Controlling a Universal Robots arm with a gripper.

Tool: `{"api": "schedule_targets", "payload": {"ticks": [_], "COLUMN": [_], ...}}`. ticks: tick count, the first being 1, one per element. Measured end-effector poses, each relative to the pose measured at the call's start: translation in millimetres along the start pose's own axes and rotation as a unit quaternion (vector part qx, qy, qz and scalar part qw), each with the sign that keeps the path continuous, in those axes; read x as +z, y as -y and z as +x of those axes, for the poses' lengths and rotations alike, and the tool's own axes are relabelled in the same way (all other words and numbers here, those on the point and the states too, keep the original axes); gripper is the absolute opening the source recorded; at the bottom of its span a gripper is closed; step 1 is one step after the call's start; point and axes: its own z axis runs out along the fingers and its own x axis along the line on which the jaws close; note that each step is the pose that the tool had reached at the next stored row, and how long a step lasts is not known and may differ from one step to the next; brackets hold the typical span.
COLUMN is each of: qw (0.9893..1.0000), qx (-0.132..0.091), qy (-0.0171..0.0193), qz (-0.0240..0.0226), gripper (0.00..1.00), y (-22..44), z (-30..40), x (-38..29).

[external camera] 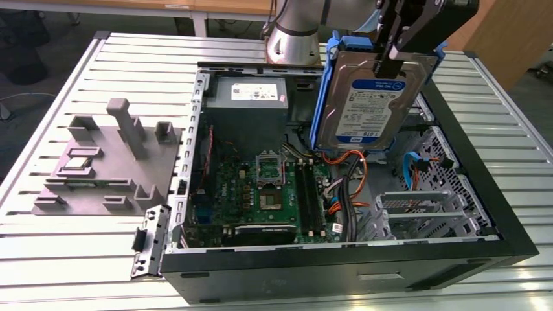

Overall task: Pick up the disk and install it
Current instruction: 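Pick up the disk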

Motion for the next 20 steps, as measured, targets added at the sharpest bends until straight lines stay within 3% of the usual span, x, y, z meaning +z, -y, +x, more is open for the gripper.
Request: {"api": "schedule_targets", "payload": {"ticks": [14, 20], "qw": [1.0000, 1.0000], "qx": [0.000, 0.000], "qy": [0.0000, 0.0001], "qz": [0.0000, 0.0000], "gripper": [0.35, 0.35], "y": [0.1, 0.4], "z": [2.9, 8.5], "x": [0.1, 0.2]}}
